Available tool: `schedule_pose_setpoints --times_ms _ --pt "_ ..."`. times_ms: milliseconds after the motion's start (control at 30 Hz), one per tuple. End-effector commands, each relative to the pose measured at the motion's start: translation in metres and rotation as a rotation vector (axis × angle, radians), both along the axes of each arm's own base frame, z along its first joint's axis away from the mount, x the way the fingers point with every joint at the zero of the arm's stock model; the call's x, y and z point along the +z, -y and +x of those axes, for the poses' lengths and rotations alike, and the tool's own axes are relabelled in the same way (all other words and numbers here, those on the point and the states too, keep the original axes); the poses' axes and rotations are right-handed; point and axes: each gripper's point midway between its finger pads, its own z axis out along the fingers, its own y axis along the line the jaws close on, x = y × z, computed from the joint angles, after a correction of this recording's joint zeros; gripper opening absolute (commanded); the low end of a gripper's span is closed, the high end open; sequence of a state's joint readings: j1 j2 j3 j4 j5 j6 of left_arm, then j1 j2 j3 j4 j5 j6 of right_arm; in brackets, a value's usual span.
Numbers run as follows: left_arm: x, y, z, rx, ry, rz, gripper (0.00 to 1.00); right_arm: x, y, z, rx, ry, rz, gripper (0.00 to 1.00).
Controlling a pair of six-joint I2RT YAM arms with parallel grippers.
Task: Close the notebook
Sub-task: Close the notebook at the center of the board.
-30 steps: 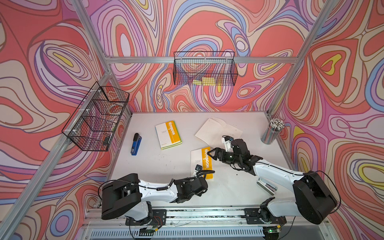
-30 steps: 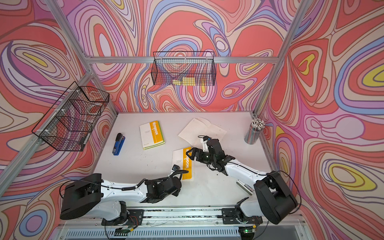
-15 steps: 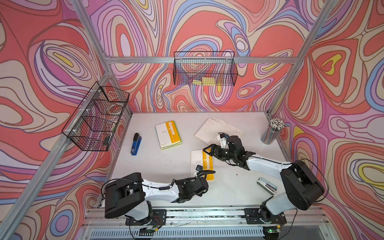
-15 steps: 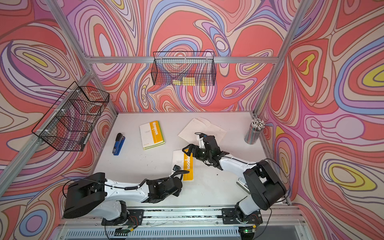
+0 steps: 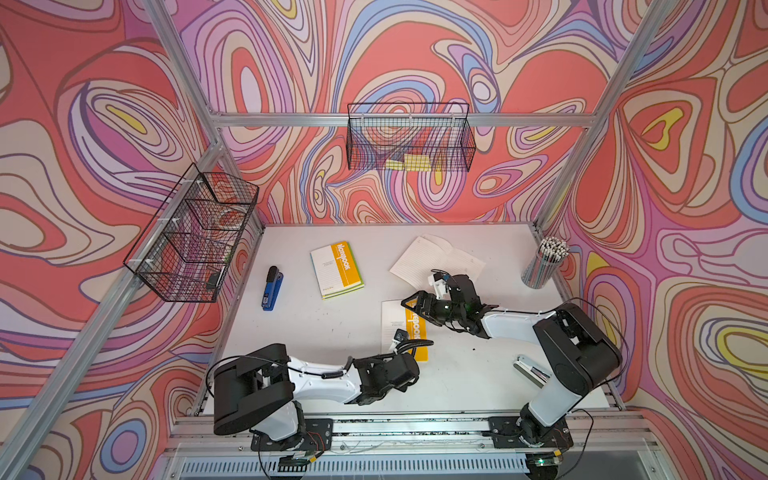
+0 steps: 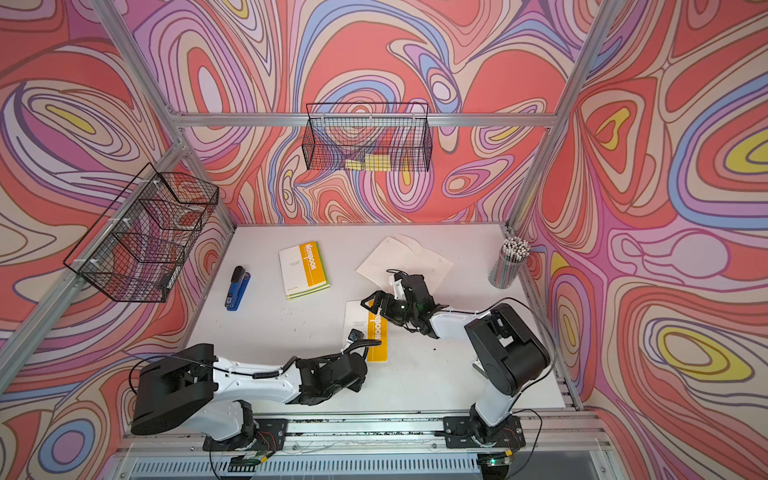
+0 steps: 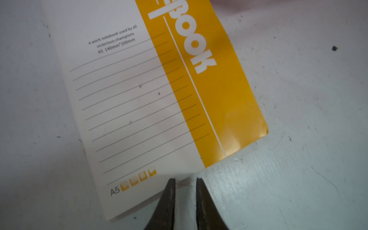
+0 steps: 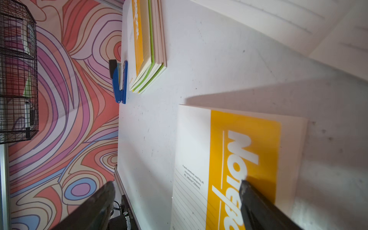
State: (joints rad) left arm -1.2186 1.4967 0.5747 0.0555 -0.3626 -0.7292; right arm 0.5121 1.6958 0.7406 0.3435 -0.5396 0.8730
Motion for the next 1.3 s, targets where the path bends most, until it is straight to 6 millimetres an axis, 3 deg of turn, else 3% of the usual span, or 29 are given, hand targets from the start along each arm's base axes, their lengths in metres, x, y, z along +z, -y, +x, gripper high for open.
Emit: schedule_pose_setpoints --times_ms 0,333,600,667,933,1267 --pt "0.013 0.005 0.002 -0.002 0.016 -0.016 0.22 -0.007 -0.001 -0.006 0.012 -0.002 0.001 0.98" --pt "0.053 0.013 0.003 -0.112 0.013 -0.121 0.27 -0.028 0.007 -0.017 0.005 -0.036 -0.030 0.98" --pt "0.058 -0.017 0.021 -0.048 -0.116 -0.277 0.31 -0.035 0.009 -0.020 0.007 -0.046 -0.039 0.98" --pt "0.047 -0.031 0.022 -0.014 -0.166 -0.295 0.33 -0.036 0.009 -0.021 0.008 -0.049 -0.038 0.98" --pt "0.033 -0.058 0.049 0.123 -0.253 -0.389 0.38 -0.037 0.010 -0.023 0.009 -0.050 -0.043 0.98" --pt "0.023 -0.063 0.080 0.189 -0.308 -0.528 0.35 -0.036 0.014 -0.026 0.006 -0.047 -0.053 0.98"
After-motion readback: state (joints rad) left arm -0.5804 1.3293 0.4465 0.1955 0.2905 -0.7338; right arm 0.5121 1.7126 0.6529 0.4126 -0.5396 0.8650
